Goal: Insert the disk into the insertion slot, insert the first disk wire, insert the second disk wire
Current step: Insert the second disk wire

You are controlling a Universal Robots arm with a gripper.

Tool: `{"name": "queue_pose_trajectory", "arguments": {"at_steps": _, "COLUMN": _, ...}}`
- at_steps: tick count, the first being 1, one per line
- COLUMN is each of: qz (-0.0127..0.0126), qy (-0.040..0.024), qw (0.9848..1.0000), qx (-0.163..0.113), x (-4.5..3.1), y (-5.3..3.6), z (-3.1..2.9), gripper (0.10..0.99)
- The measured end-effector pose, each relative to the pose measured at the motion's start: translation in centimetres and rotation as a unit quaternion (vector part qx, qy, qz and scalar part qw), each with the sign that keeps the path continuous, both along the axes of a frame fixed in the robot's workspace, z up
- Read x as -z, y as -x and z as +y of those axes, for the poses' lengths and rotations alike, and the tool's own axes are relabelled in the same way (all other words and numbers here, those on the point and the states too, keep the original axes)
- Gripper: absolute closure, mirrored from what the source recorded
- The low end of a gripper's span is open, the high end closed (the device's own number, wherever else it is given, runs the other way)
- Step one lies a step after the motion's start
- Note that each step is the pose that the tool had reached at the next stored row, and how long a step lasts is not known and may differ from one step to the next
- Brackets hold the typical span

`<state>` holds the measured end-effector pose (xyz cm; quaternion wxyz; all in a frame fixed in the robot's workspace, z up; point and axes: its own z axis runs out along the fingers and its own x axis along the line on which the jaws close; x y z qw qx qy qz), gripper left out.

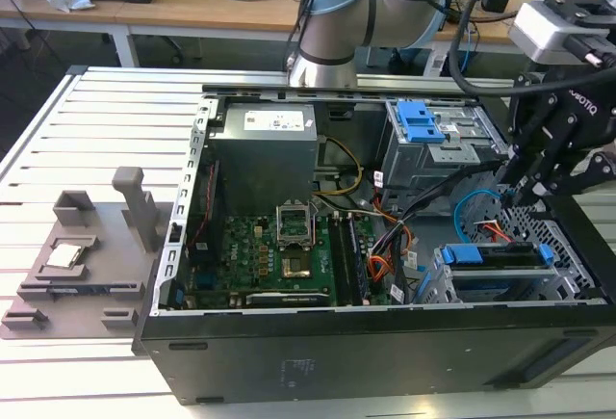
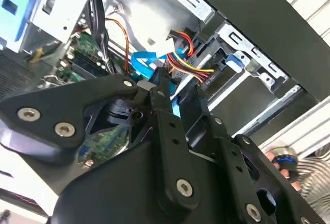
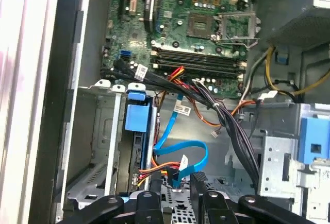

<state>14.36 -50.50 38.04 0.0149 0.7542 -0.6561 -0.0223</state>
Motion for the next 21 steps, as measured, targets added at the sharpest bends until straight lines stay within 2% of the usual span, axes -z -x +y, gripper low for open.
{"name": "queue_pose_trajectory", "arguments": {"at_steps": 1, "qz": 0.0000, "qy": 0.0065, "qw": 1.0000, "qx": -0.007, "x": 0.08, "y": 0.09, "z": 0.02, "gripper": 0.725}}
{"name": "queue_pose_trajectory", "arguments": {"at_steps": 2, "qz": 0.0000, "qy": 0.0091, "qw": 0.9999, "qx": -0.011, "x": 0.17, "y": 0.18, "z": 0.05, "gripper": 0.725}}
{"name": "queue_pose_trajectory", "arguments": {"at_steps": 8, "qz": 0.0000, "qy": 0.0165, "qw": 0.9996, "qx": -0.021, "x": 0.78, "y": 0.68, "z": 0.23, "gripper": 0.725}}
{"name": "queue_pose_trajectory", "arguments": {"at_steps": 13, "qz": 0.0000, "qy": 0.0173, "qw": 0.9996, "qx": -0.021, "x": 0.78, "y": 0.68, "z": 0.22, "gripper": 0.741}}
{"name": "queue_pose_trajectory", "arguments": {"at_steps": 16, "qz": 0.0000, "qy": 0.0175, "qw": 0.9996, "qx": -0.021, "x": 0.77, "y": 0.68, "z": 0.22, "gripper": 0.922}}
{"name": "queue_pose_trajectory", "arguments": {"at_steps": 21, "qz": 0.0001, "qy": 0.0177, "qw": 0.9996, "qx": -0.021, "x": 0.78, "y": 0.68, "z": 0.22, "gripper": 0.925}}
